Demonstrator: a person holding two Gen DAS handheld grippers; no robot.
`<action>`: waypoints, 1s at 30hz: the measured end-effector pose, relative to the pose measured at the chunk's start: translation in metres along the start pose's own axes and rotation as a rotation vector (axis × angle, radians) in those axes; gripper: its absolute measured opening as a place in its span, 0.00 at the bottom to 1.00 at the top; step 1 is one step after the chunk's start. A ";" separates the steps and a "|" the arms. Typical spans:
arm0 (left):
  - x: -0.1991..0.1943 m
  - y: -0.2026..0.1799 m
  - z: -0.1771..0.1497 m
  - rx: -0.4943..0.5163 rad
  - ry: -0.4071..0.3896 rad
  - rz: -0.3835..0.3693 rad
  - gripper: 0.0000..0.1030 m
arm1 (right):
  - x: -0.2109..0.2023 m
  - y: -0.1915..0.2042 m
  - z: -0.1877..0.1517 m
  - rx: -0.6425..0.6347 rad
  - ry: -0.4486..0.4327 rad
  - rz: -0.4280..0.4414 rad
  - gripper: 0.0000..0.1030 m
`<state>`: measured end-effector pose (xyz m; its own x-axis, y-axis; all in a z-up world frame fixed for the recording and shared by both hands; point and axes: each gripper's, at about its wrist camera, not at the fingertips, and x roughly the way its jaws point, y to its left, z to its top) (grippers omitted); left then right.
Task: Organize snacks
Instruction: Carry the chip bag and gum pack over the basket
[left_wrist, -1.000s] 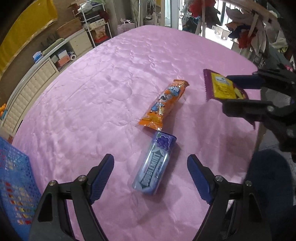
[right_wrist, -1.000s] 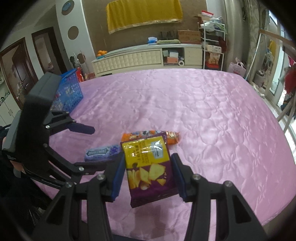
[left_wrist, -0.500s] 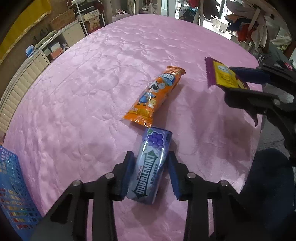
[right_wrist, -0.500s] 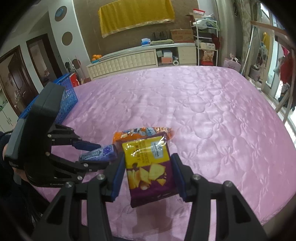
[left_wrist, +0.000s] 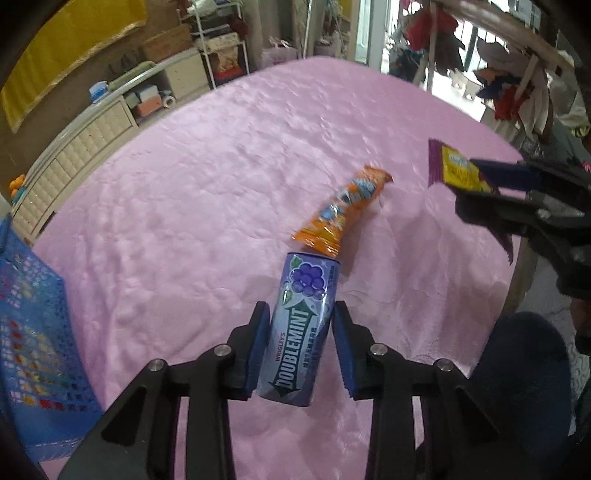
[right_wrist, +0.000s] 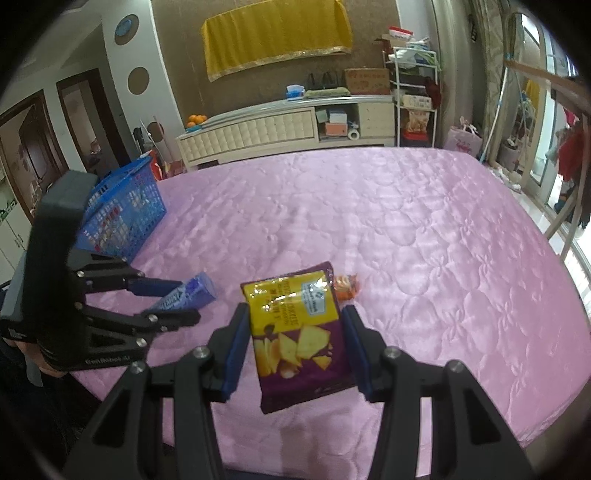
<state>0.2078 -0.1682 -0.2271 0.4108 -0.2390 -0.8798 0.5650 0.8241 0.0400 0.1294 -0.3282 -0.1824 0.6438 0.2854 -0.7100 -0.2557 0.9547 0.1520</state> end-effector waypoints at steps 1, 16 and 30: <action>-0.006 0.002 0.000 -0.006 -0.011 0.005 0.31 | -0.002 0.003 0.002 -0.006 -0.003 0.003 0.52; -0.106 0.055 -0.022 -0.104 -0.195 0.094 0.31 | -0.020 0.079 0.043 -0.124 -0.037 0.040 0.52; -0.181 0.141 -0.065 -0.274 -0.284 0.224 0.31 | -0.016 0.187 0.105 -0.330 -0.120 0.117 0.52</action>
<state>0.1665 0.0249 -0.0934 0.7032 -0.1395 -0.6972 0.2455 0.9679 0.0540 0.1470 -0.1457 -0.0710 0.6710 0.4178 -0.6125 -0.5393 0.8420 -0.0165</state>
